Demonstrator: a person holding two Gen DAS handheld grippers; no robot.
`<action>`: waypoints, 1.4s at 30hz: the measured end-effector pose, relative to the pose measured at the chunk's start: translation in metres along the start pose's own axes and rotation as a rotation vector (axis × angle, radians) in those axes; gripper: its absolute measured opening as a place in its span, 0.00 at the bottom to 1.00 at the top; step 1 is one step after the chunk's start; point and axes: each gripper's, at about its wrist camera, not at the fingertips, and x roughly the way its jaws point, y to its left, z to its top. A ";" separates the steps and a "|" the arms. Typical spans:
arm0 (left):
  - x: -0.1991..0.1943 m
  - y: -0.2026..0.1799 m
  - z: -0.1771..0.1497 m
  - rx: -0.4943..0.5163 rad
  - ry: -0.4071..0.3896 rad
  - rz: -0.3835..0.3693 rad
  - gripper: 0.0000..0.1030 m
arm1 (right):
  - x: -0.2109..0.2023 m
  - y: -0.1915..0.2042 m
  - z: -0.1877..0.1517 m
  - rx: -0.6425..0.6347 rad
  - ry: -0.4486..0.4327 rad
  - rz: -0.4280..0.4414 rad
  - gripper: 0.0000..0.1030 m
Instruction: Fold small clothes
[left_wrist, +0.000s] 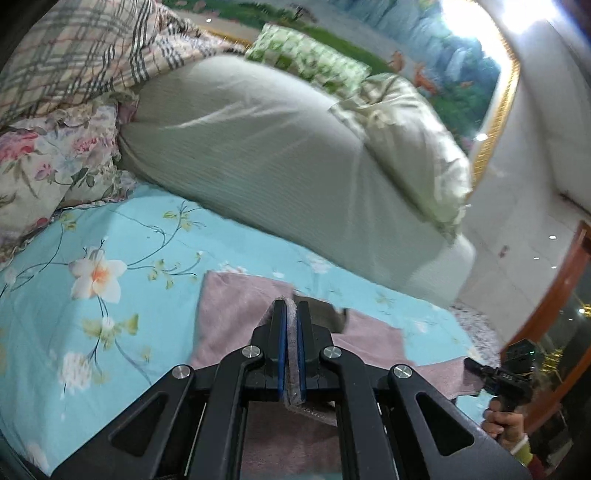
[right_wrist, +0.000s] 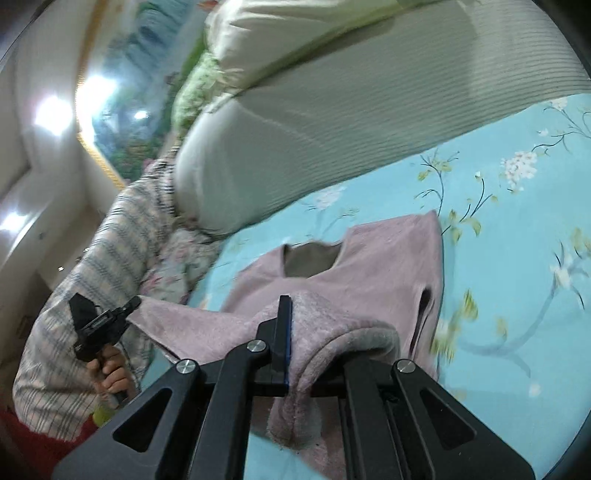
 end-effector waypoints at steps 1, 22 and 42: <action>0.009 0.003 0.002 0.000 0.008 0.009 0.03 | 0.010 -0.005 0.005 0.010 0.012 -0.020 0.05; 0.162 0.067 -0.021 0.000 0.263 0.252 0.48 | 0.049 -0.083 0.007 0.266 0.102 -0.135 0.48; 0.243 0.002 -0.051 0.229 0.479 0.257 0.47 | 0.131 -0.046 0.031 -0.085 0.202 -0.410 0.42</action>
